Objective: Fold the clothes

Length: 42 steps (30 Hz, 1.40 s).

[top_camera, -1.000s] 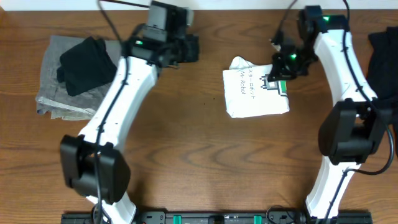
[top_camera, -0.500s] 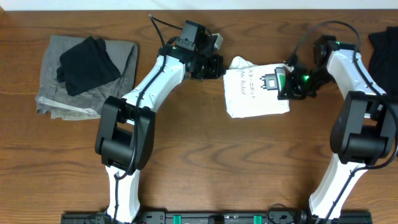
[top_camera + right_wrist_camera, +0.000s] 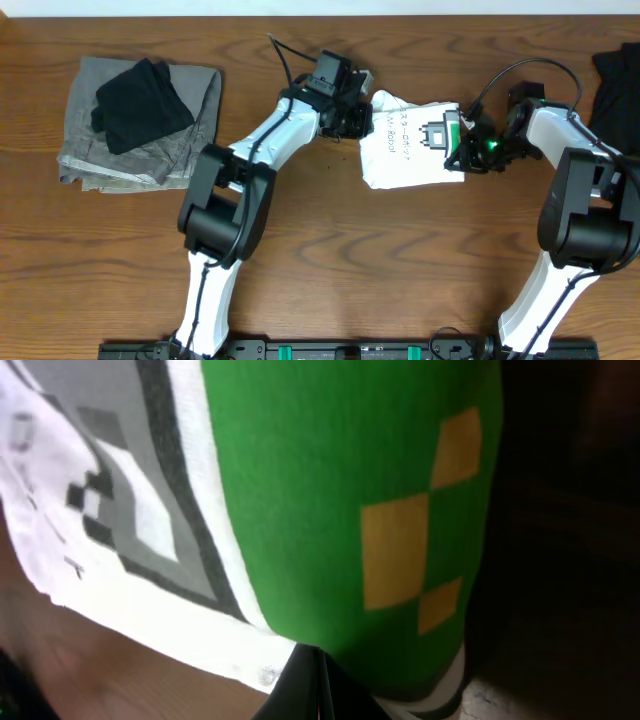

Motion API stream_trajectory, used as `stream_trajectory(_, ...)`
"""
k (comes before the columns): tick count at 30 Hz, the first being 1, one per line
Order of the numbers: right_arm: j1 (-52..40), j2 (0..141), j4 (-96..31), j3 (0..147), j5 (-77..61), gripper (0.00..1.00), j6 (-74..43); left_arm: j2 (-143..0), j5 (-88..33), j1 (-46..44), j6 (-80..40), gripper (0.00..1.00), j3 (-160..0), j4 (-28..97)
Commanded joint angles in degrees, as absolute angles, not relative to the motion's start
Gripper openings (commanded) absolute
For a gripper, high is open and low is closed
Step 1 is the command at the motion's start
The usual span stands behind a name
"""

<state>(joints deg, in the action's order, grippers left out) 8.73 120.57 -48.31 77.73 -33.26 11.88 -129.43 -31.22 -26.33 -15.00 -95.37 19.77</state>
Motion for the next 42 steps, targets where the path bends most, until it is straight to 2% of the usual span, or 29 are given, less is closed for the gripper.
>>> stream_trajectory(1, 8.40, 122.15, -47.88, 75.16, -30.17, 0.01, 11.20, -132.11, -26.20, -26.06, -14.48, 0.06, -95.72, 16.62)
stream_trajectory(8, 8.47, 121.82, -48.18, 77.41, -33.15, 0.01, 11.44, -130.45, -26.30, -26.17, -14.46, 0.07, -96.99, 11.20)
stream_trajectory(13, 8.62, 120.01, -50.15, 83.94, -40.51, 0.01, 11.42, -123.68, -26.33, -26.11, -14.48, 0.07, -97.65, 11.44)
stream_trajectory(19, 8.84, 118.63, -50.28, 90.91, -40.51, 0.01, 11.35, -118.17, -26.35, -26.20, -14.57, 0.07, -97.65, 16.60)
stream_trajectory(26, 9.21, 119.26, -41.69, 91.07, -34.96, 0.01, 5.80, -120.07, -28.05, -27.73, -15.11, 0.07, -97.03, 27.16)
stream_trajectory(42, 9.15, 128.84, -28.05, 91.07, -33.06, 0.01, 0.86, -126.41, -27.38, -34.35, -13.19, 0.07, -93.06, 26.81)
